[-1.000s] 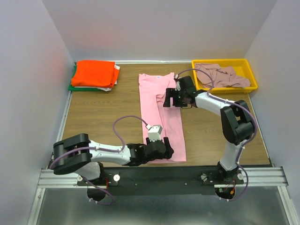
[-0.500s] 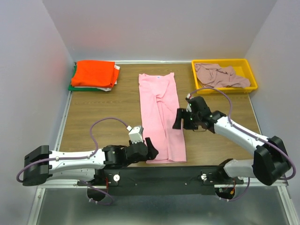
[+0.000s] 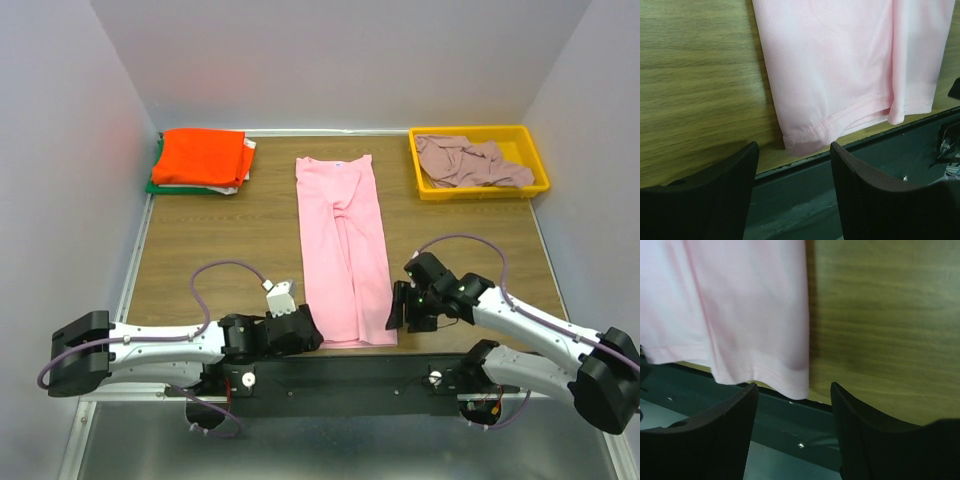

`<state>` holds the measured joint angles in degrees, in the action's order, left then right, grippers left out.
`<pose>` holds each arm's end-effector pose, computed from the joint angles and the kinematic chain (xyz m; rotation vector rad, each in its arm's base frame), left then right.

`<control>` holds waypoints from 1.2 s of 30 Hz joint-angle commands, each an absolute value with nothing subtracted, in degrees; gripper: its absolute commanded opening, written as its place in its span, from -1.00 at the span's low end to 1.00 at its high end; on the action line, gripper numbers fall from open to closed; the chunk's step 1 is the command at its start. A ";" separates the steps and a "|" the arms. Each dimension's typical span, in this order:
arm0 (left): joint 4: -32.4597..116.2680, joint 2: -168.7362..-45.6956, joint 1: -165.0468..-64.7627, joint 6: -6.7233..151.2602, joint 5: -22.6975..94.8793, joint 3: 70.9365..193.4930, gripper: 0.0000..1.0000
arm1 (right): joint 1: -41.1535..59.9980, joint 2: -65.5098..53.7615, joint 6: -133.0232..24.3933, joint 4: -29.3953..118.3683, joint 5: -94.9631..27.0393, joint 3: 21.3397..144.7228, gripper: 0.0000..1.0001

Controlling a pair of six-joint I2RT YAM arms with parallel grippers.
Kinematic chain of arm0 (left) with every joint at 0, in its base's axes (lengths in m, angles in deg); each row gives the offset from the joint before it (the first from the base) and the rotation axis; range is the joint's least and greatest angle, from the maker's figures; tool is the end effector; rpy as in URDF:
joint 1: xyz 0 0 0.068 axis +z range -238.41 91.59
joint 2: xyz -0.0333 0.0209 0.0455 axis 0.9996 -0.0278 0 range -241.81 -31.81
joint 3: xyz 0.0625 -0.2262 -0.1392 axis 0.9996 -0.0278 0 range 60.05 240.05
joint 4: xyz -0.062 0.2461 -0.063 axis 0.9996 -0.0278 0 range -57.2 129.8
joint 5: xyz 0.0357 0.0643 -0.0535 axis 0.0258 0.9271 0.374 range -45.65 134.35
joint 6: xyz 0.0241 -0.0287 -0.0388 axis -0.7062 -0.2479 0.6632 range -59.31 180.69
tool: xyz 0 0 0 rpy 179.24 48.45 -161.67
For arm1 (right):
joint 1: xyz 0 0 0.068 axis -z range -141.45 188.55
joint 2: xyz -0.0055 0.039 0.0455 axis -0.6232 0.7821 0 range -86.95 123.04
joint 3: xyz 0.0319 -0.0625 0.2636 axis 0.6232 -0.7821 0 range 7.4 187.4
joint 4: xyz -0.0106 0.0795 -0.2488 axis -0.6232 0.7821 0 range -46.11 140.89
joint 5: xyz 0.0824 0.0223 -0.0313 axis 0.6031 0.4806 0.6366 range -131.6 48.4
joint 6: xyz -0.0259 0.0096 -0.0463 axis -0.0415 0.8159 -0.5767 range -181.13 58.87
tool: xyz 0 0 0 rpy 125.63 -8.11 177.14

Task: Fold and stack the t-shirts
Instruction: Fold the tshirt

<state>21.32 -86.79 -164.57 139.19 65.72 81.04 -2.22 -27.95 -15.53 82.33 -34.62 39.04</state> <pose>0.0534 -0.1624 0.1576 -0.2150 2.5418 -0.7385 0.1290 0.1170 0.1808 0.0833 2.8645 0.5478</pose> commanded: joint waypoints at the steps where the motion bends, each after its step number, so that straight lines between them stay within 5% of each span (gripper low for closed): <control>1: 20.47 -87.97 -164.70 140.67 66.41 82.37 0.33 | -4.16 -29.38 -11.12 84.59 -33.78 35.88 0.32; 13: 21.08 -91.58 -164.78 141.99 66.94 82.55 0.23 | -5.57 -29.12 -9.36 77.64 -31.41 31.65 0.14; 29: 19.76 -90.70 -164.78 143.74 67.47 81.67 0.05 | -6.01 -27.89 -9.89 73.86 -31.76 29.99 -0.71; 36: 20.90 -89.55 -164.78 144.54 68.17 80.44 -0.06 | -6.01 -27.54 -10.15 73.42 -31.76 29.55 -0.78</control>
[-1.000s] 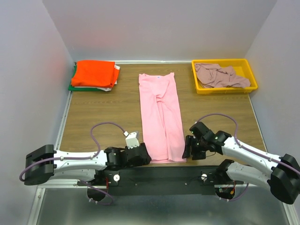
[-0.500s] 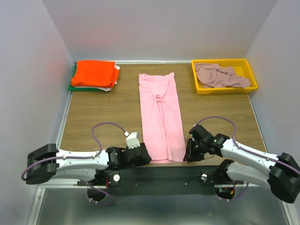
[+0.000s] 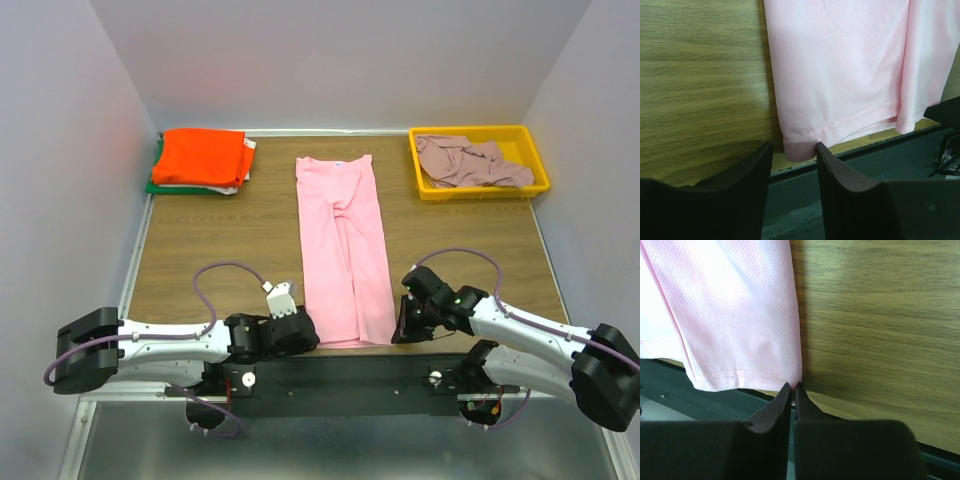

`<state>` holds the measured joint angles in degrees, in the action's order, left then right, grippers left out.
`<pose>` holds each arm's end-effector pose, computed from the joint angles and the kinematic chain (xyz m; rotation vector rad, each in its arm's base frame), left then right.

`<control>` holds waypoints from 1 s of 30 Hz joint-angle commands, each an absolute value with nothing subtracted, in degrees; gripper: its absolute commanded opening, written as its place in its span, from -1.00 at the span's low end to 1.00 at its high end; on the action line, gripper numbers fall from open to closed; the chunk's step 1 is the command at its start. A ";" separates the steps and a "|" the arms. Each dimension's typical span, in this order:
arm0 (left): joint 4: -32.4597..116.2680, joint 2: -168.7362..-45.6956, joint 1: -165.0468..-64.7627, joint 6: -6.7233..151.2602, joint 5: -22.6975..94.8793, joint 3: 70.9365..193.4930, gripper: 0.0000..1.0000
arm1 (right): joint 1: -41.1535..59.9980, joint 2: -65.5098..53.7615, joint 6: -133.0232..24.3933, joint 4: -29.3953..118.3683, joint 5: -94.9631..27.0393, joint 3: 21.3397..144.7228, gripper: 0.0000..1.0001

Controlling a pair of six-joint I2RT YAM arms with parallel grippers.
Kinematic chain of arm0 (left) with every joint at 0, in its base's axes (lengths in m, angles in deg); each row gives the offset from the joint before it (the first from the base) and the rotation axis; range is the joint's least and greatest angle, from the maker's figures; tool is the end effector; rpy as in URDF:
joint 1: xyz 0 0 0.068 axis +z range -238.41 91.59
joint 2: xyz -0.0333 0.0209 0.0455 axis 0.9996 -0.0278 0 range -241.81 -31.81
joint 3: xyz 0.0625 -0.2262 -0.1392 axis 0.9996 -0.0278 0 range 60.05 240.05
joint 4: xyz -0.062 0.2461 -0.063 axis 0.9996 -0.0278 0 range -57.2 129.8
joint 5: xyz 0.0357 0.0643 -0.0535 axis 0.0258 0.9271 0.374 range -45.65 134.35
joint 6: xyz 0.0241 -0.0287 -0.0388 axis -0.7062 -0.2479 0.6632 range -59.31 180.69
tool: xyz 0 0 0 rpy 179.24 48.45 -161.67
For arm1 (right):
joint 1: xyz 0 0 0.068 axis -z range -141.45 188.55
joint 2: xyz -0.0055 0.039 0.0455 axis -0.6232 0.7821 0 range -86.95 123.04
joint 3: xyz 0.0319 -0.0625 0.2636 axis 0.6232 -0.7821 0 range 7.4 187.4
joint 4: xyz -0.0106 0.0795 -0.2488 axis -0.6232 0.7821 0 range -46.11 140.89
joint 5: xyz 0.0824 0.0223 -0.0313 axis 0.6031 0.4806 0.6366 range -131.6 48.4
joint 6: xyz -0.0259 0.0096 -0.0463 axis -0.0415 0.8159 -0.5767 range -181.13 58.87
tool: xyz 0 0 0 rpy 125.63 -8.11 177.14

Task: Fold and stack the t-shirts
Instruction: Fold the tshirt

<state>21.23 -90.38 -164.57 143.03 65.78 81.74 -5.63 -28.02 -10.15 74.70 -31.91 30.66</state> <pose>0.0546 -0.1669 0.1515 -0.2909 2.5709 -0.6980 0.1115 0.1168 0.1455 0.1220 2.9228 0.6167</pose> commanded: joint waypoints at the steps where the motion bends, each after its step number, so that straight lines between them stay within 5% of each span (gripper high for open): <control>1: 21.43 -89.73 -164.78 144.45 67.91 80.35 -0.07 | -6.01 -27.45 -10.24 73.34 -31.67 29.55 -0.78; 7: 22.13 -91.40 -164.78 144.10 66.94 80.17 -0.22 | -6.01 -27.37 -10.33 73.07 -31.85 29.81 -0.80; 16: 24.42 -92.19 -164.70 143.39 66.76 79.56 -0.76 | -6.01 -28.77 -11.03 72.63 -31.50 30.34 -0.94; 17: 24.77 -92.63 -164.78 143.57 66.68 79.47 -0.98 | -6.01 -29.29 -10.94 72.63 -31.41 30.42 -0.99; 30: 21.16 -87.19 -159.71 140.33 74.85 85.09 -1.00 | -6.01 -33.26 -11.73 74.21 -37.03 37.71 -0.99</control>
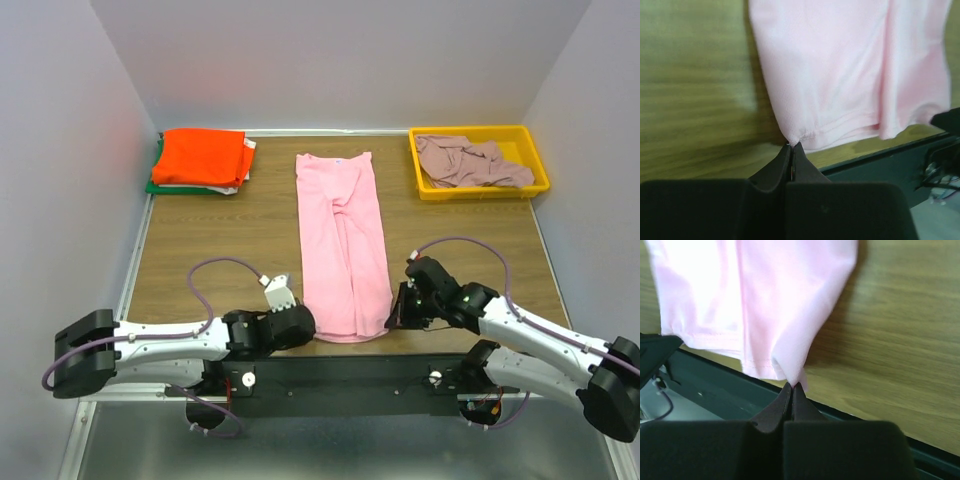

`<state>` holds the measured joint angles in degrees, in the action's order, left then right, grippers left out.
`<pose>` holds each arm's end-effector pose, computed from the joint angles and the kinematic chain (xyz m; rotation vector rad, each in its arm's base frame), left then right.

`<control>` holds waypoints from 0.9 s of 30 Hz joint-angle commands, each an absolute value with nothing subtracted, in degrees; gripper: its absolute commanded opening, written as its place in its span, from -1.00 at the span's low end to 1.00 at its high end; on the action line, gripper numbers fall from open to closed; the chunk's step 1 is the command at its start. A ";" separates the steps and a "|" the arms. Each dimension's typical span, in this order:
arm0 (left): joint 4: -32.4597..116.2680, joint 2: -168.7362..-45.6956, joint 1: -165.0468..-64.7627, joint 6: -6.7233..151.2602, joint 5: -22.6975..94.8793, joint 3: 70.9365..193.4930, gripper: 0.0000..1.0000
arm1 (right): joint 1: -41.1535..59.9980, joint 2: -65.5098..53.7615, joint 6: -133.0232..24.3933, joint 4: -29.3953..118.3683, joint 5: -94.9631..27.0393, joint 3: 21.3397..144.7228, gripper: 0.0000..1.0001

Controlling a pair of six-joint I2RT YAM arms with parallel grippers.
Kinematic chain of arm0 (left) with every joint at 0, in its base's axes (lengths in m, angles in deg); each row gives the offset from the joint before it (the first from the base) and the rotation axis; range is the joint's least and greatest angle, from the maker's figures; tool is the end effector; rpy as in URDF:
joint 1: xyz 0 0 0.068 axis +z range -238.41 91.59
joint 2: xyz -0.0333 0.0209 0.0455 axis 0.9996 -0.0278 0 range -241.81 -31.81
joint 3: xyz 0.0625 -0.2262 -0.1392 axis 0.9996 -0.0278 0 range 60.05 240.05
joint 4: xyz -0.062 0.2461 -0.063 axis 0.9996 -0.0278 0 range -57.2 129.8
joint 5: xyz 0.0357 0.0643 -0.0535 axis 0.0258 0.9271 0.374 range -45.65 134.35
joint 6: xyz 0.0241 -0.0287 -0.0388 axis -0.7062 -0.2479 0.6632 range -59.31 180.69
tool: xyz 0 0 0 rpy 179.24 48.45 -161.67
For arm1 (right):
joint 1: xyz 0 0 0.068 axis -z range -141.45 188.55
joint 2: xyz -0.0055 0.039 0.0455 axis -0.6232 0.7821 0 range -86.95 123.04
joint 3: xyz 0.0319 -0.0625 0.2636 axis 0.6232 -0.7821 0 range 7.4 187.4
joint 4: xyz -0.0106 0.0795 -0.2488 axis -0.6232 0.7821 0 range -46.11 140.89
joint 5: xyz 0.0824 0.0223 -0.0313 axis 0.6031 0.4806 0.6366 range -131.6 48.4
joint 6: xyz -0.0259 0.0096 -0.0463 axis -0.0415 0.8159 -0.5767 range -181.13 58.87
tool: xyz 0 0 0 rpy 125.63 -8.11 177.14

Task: Fold and stack the t-shirts
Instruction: Fold the tshirt

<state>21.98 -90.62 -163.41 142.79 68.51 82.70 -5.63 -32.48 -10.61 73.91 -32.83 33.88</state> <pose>0.0605 -0.1693 0.1572 -0.3316 2.5096 -0.6974 0.1174 0.1217 0.1738 0.0928 2.7808 0.7309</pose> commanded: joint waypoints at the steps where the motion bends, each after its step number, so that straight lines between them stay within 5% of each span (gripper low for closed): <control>1: 22.39 -86.40 -158.47 138.75 74.42 84.92 -1.00 | -6.01 -33.08 -12.08 74.21 -38.34 38.42 -0.99; 14: 39.52 -86.03 -146.33 120.46 70.46 84.39 -1.00 | -6.01 -22.98 -18.32 70.35 -57.67 50.37 -0.99; 27: 55.61 -98.15 -135.17 105.44 66.06 89.22 -1.00 | -4.26 -5.76 -26.76 60.86 -67.97 62.32 -0.99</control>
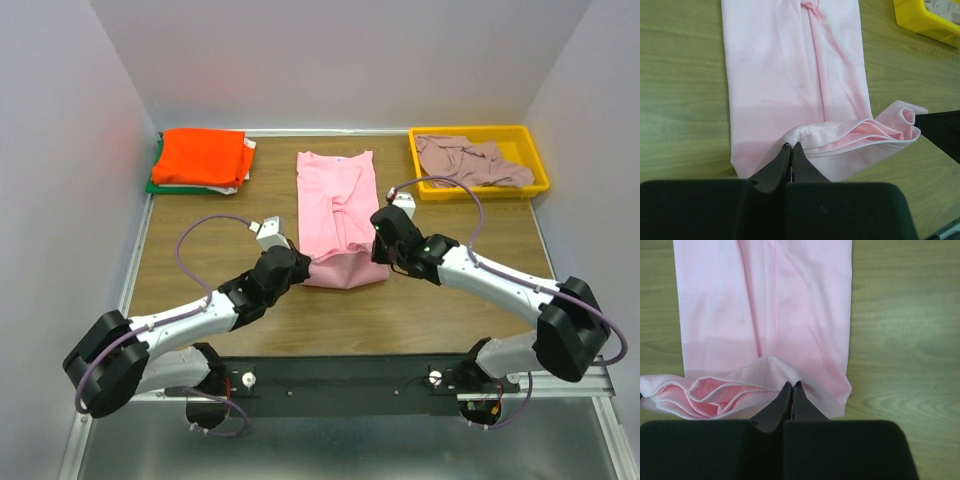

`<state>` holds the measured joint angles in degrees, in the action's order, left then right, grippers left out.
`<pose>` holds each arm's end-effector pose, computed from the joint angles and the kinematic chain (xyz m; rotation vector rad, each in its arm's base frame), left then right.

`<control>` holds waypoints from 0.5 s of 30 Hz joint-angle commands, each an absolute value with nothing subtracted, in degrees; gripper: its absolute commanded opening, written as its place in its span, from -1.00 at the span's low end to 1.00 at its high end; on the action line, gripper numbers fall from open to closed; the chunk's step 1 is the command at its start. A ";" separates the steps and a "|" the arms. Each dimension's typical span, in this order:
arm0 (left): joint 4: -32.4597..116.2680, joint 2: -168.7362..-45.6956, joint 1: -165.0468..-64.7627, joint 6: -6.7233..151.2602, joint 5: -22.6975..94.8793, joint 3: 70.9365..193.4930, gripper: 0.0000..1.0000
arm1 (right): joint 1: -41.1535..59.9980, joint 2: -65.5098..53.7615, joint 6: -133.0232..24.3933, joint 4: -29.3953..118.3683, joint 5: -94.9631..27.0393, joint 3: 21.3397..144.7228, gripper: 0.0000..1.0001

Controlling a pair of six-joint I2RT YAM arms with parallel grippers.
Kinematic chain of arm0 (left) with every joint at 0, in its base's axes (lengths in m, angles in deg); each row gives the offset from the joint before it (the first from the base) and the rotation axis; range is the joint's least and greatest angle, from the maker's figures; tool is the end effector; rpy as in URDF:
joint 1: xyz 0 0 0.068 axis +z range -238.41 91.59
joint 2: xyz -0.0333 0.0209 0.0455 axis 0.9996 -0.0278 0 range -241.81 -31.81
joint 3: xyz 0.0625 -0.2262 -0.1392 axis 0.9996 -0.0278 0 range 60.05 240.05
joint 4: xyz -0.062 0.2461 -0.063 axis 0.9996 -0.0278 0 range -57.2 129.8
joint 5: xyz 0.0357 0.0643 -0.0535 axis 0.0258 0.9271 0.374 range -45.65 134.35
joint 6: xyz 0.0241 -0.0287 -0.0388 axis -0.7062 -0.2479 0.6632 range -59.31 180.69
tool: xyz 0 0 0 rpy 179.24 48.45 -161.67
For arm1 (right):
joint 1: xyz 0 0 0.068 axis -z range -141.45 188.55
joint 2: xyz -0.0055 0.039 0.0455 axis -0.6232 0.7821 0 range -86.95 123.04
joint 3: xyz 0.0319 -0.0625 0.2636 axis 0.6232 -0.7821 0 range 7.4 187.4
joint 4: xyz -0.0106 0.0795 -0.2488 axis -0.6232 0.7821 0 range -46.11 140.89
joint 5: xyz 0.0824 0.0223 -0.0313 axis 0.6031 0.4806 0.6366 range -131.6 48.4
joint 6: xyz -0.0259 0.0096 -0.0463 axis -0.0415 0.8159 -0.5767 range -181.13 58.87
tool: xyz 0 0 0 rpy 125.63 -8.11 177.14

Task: Fold and stack the t-shirts
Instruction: Fold the tshirt

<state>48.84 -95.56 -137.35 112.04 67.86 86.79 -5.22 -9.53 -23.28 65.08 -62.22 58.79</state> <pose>0.1613 -0.1635 0.2008 -0.3020 2.0619 -0.6786 0.2122 0.1860 0.2388 0.0457 2.3443 0.2767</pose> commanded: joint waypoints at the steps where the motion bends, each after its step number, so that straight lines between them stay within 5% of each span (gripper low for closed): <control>1: 56.32 -98.78 -134.55 104.82 65.89 90.10 -1.00 | -3.91 -4.61 -27.72 59.72 -68.06 63.98 -0.99; 15: 69.15 -119.50 -119.88 95.06 53.86 99.84 -1.00 | 3.39 15.69 -33.97 54.97 -69.38 79.55 -0.99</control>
